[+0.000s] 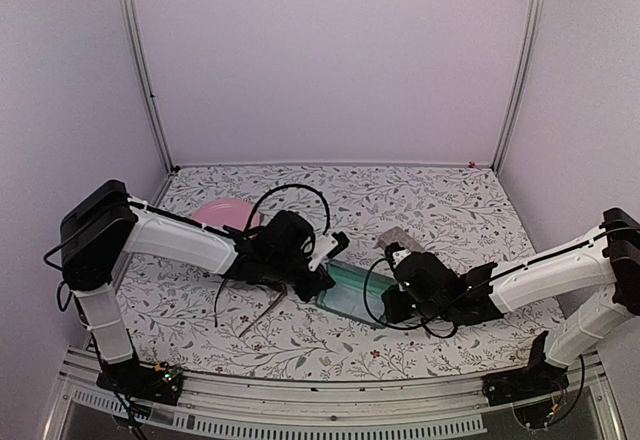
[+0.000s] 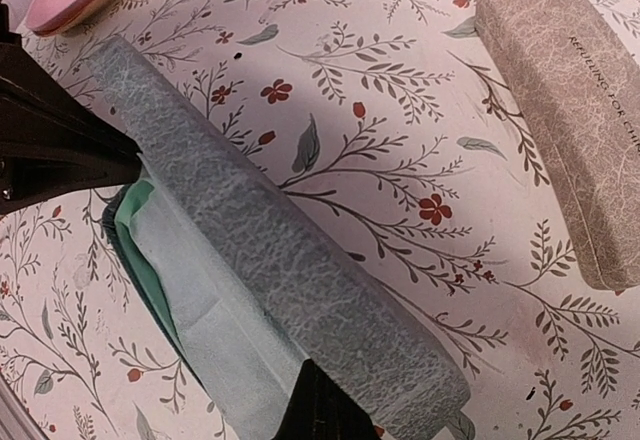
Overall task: Organize the sunglasses
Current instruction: Place the folded cleaning cloth in the sunglasses case.
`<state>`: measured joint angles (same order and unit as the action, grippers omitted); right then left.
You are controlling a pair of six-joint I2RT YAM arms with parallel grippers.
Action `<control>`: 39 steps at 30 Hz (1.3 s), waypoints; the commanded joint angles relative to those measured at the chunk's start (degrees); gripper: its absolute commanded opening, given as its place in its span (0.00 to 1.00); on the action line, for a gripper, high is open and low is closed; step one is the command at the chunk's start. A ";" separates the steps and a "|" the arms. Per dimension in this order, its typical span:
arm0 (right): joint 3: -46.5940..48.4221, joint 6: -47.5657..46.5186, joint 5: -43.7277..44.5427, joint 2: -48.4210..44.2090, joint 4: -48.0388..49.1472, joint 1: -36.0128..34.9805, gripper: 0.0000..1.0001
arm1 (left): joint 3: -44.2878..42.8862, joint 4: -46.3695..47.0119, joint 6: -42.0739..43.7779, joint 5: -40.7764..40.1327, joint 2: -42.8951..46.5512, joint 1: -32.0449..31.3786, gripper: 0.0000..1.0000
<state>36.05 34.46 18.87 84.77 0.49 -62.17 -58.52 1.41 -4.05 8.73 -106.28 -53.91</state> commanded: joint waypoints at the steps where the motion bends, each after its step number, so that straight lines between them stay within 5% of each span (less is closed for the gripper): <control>1: 1.43 -0.52 1.23 0.49 -0.72 0.34 0.00 | -1.23 0.44 0.40 0.32 -1.54 0.91 0.00; 39: 6.44 -0.15 8.77 4.48 -7.21 -3.34 0.09 | 1.07 2.34 -1.28 0.87 -0.51 0.45 0.00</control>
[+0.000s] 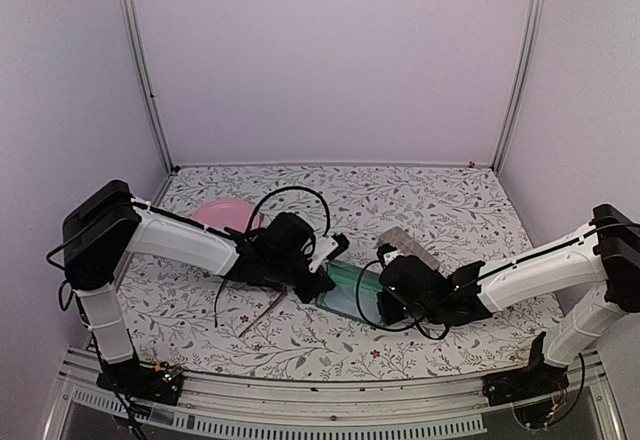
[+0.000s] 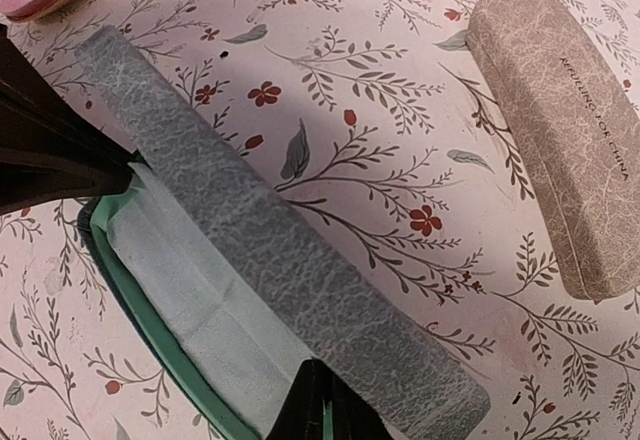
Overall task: Organize the sunglasses
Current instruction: Place the folded cleaning cloth in the sunglasses case.
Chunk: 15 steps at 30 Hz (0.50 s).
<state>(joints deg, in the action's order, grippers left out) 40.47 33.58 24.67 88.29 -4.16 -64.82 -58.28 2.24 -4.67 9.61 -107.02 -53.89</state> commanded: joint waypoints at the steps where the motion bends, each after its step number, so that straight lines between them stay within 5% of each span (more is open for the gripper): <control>1: 2.33 0.81 3.22 1.07 -2.91 -0.90 0.10 | 0.96 1.66 -0.81 -0.02 0.22 0.45 0.00; 15: 4.44 3.09 5.68 1.71 -7.50 -2.22 0.18 | 1.02 1.24 -2.11 -1.73 -0.14 0.10 0.17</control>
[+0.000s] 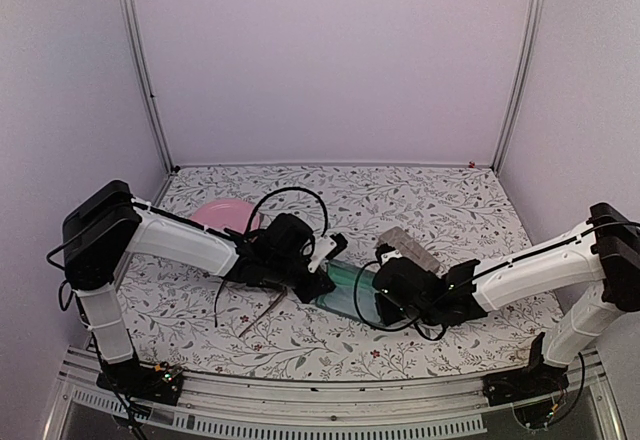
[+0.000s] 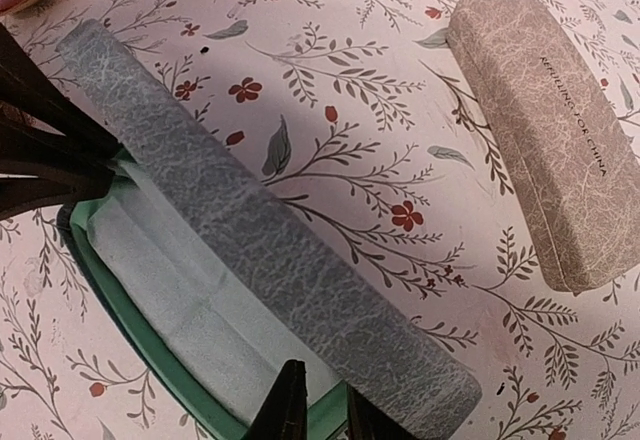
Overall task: Organize the sunglasses
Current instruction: Place the folded cleaning cloth in the sunglasses case.
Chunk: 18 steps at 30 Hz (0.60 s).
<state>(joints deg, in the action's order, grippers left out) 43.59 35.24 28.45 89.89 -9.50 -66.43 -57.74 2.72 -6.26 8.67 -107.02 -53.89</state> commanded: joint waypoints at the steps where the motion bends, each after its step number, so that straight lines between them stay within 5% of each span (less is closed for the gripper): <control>1: 1.39 1.54 2.03 -0.13 -2.45 -0.69 0.20 | 0.44 0.72 -0.58 -0.91 -0.05 0.06 0.18; 18: 0.36 2.64 -1.29 -0.41 0.68 -2.46 0.23 | 4.45 1.46 -2.74 0.91 5.49 -0.36 0.36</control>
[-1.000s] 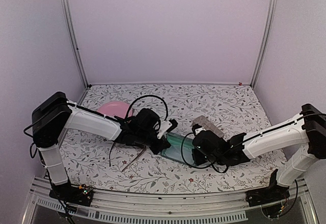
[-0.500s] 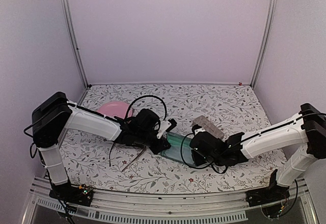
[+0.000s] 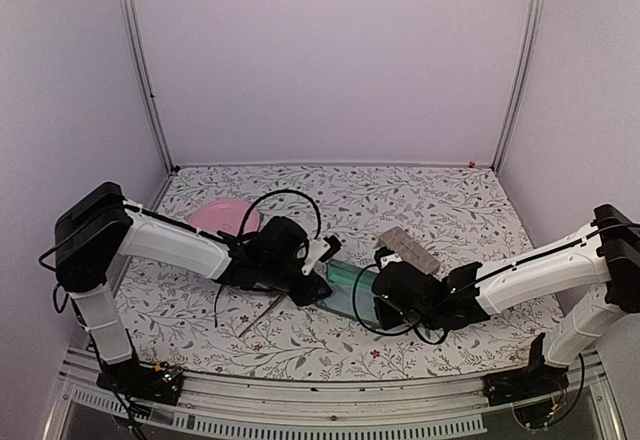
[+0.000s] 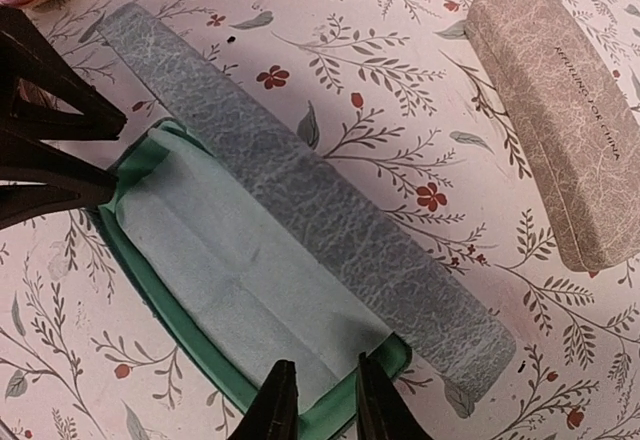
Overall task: Organize the sunglasses
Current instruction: Place the folded cleaning cloth in the sunglasses case.
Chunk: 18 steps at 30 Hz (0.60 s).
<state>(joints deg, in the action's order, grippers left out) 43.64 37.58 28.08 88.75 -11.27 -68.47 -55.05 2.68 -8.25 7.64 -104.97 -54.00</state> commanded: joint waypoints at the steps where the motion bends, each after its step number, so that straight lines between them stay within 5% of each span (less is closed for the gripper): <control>1: 0.63 0.22 -0.92 1.25 2.45 -0.41 0.22 | 2.24 1.68 -0.93 2.19 3.85 -0.27 0.37; 11: 2.47 -0.53 -2.11 6.22 1.88 -0.33 0.15 | 6.60 2.18 -1.77 0.68 9.55 -0.23 0.40; 18: 4.71 -0.48 -3.95 9.24 -0.99 0.05 0.14 | 9.66 0.77 -0.81 -5.32 15.82 -0.02 0.53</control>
<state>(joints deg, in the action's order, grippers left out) 46.46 37.30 25.54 96.36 -10.41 -68.58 -47.07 3.64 -9.54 6.50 -93.06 -54.00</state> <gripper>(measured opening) 0.142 0.504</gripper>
